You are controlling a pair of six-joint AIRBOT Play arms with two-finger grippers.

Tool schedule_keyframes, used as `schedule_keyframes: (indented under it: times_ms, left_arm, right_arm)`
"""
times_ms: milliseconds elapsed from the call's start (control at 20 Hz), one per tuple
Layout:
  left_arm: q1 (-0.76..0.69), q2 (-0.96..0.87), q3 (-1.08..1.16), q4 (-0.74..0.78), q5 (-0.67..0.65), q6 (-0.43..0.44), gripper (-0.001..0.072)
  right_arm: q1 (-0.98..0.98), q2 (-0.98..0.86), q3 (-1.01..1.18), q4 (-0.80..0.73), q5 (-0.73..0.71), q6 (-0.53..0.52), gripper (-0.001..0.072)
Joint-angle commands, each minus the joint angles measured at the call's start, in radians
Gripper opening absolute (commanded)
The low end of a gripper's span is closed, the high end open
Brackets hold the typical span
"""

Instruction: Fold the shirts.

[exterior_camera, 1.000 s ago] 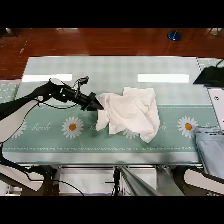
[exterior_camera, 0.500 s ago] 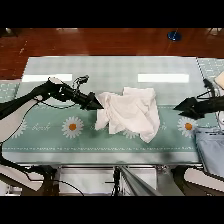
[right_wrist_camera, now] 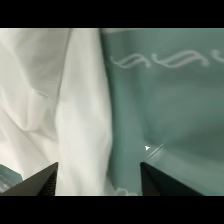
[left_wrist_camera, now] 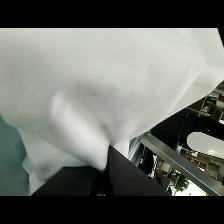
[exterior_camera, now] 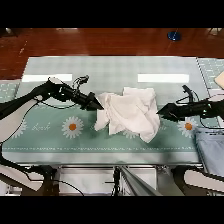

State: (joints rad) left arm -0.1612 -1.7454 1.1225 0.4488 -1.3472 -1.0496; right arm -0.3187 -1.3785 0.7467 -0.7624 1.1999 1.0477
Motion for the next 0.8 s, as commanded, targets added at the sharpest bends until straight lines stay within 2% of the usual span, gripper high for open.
schedule_keyframes:
  times_ms: [0, 250, 300, 350, 400, 450, 600, 750]
  left_arm:
    - [0.001, 0.001, 0.001, 0.0, -0.001, 0.001, 0.0035]
    - [0.019, 0.001, 0.001, -0.001, -0.001, 0.001, 0.0035]
    - [0.026, 0.001, 0.001, -0.001, -0.001, 0.001, 0.0035]
    - [0.032, 0.001, 0.001, -0.003, -0.007, 0.001, 0.0035]
    - [0.037, 0.001, 0.002, -0.004, -0.016, 0.001, 0.0035]
    - [0.043, 0.001, 0.002, -0.004, -0.031, 0.002, 0.0035]
    - [0.058, 0.025, 0.036, -0.003, -0.06, 0.021, 0.0033]
    - [0.086, 0.131, 0.151, -0.003, -0.061, 0.021, 0.0032]
  right_arm:
    - [0.094, -0.005, -0.005, 0.021, -0.066, 0.072, 0.0508]
    - [0.186, -0.011, -0.005, 0.023, -0.13, 0.167, 0.0507]
    - [0.203, -0.027, -0.005, 0.027, -0.132, 0.175, 0.0452]
    - [0.222, -0.048, -0.005, 0.032, -0.131, 0.174, 0.0312]
    - [0.24, -0.065, -0.005, 0.039, -0.133, 0.164, 0.0108]
    - [0.254, -0.071, -0.005, 0.057, -0.135, 0.144, 0.0018]
    - [0.25, -0.024, 0.02, 0.208, -0.08, 0.041, 0.0018]
    - [0.202, 0.106, 0.15, 0.229, 0.011, 0.045, 0.0018]
